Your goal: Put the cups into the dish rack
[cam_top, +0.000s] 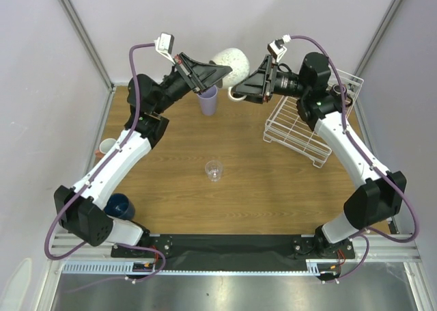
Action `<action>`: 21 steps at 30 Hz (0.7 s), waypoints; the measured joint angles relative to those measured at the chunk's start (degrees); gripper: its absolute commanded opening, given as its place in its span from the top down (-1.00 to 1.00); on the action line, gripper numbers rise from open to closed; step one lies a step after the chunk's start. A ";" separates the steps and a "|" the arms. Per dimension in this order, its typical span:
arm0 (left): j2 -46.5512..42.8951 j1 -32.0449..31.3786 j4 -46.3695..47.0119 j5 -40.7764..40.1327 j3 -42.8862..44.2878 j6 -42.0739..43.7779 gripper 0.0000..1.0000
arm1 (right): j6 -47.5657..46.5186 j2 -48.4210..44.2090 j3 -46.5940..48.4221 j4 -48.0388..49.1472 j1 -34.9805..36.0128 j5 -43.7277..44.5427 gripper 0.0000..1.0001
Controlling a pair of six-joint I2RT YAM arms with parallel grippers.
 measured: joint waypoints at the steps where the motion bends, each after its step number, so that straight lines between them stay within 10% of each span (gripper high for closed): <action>1: 0.17 -0.15 0.90 0.00 -0.15 -0.55 1.00 | 1.42 0.52 -0.02 2.27 -0.02 -0.55 -0.28; 8: 1.20 0.35 2.99 -1.70 -0.98 -1.49 1.00 | 12.66 3.61 -0.55 15.19 -0.11 -2.75 0.50; 10: 1.18 0.59 3.67 -1.57 -0.98 -1.38 0.99 | 15.69 4.35 -0.55 17.38 -0.26 -3.58 1.00; 14: 1.16 0.76 0.61 -0.55 0.39 0.50 -0.31 | 18.53 5.25 -0.70 20.17 -0.35 -4.02 1.00; 21: -1.09 2.99 -9.94 4.04 0.94 3.89 -0.99 | 13.29 5.64 -1.36 12.26 -0.79 -0.87 1.00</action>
